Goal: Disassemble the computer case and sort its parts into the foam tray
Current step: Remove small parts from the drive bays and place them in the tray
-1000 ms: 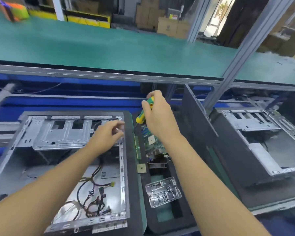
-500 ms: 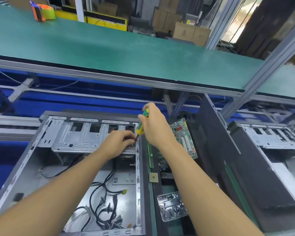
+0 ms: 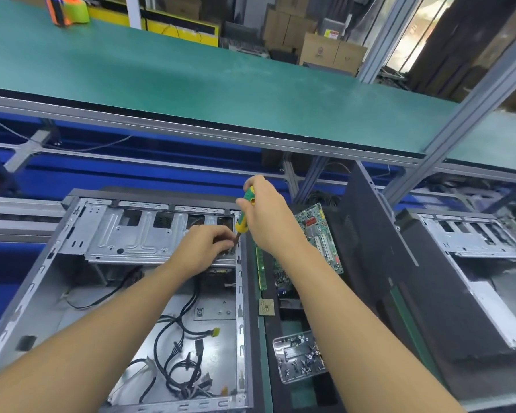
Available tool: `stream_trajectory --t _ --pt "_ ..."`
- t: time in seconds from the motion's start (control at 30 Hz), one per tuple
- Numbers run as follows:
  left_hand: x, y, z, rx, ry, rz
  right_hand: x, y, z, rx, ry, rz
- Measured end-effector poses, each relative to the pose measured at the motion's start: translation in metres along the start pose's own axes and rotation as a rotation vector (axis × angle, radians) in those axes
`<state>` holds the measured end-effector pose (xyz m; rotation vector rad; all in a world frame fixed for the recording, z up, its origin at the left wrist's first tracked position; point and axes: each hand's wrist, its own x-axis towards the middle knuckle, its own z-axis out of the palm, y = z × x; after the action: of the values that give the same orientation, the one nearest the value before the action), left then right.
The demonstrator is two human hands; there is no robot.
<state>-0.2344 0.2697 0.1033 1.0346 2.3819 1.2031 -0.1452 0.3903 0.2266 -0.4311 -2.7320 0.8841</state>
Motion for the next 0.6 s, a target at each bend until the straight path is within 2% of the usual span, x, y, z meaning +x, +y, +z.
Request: stream_trajectory --t 0.17,0.33,0.47,0.6 --pt "-0.002 -0.002 0.003 -0.033 0.030 -0.017 -0.003 -0.006 -0.008 -0.052 -0.072 -0.039" --pt "-0.004 -0.005 -0.002 -0.056 -0.029 0.010 0.001 -0.013 -0.012 -0.320 -0.110 -0.059" --pt "-0.004 -0.008 -0.003 0.003 -0.037 0.039 0.003 -0.014 -0.004 -0.343 -0.131 -0.036" --pt "-0.005 -0.015 -0.004 0.173 -0.058 0.164 0.009 -0.015 -0.014 -0.349 -0.248 -0.046"
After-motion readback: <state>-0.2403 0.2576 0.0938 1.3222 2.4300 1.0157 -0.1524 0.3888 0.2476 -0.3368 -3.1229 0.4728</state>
